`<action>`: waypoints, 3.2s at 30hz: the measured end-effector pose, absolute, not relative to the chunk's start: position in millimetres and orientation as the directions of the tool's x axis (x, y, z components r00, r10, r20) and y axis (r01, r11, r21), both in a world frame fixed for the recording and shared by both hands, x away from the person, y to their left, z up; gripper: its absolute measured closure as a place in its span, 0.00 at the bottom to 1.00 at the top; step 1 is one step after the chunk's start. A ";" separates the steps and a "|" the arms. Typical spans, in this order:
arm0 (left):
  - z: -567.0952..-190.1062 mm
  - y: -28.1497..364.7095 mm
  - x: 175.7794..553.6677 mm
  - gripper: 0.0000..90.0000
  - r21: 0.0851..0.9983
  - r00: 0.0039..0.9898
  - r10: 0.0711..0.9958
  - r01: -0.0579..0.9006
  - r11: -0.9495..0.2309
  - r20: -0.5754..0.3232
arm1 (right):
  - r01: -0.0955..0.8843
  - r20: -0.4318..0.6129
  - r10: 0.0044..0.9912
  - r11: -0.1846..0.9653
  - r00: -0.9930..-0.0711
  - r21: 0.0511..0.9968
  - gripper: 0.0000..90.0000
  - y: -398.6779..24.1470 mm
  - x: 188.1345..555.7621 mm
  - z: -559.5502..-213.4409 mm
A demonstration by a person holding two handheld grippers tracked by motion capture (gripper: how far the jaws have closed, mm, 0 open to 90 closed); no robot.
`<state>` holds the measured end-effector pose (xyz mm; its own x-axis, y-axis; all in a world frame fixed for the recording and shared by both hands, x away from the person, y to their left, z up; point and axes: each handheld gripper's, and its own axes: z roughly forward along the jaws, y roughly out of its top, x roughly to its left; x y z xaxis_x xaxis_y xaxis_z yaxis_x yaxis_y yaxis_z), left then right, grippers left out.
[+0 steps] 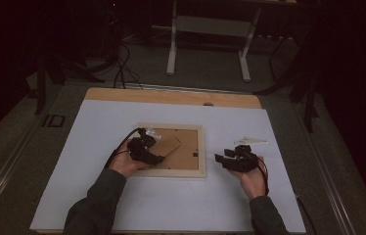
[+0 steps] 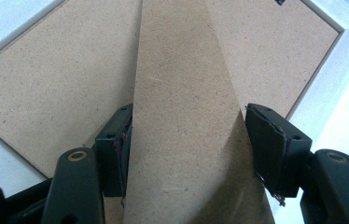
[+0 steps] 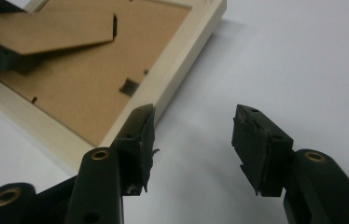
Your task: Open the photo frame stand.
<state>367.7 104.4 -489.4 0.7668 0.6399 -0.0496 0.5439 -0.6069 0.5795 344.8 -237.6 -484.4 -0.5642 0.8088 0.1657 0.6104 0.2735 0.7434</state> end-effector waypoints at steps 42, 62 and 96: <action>-483.4 99.1 342.0 0.43 0.643 0.755 0.650 0.453 -0.618 0.092 | 0.611 0.111 0.811 0.333 -0.574 0.718 0.54 -199.3 401.2 -464.3; -480.9 97.0 332.4 0.43 0.662 0.750 0.643 0.404 -0.631 0.155 | 0.648 0.210 0.808 0.255 -0.551 0.718 0.56 -188.1 416.9 -466.9; -482.2 93.5 322.5 0.43 0.700 0.717 0.635 0.295 -0.650 0.287 | 0.721 0.379 0.768 0.152 -0.516 0.676 0.58 -188.4 433.7 -473.0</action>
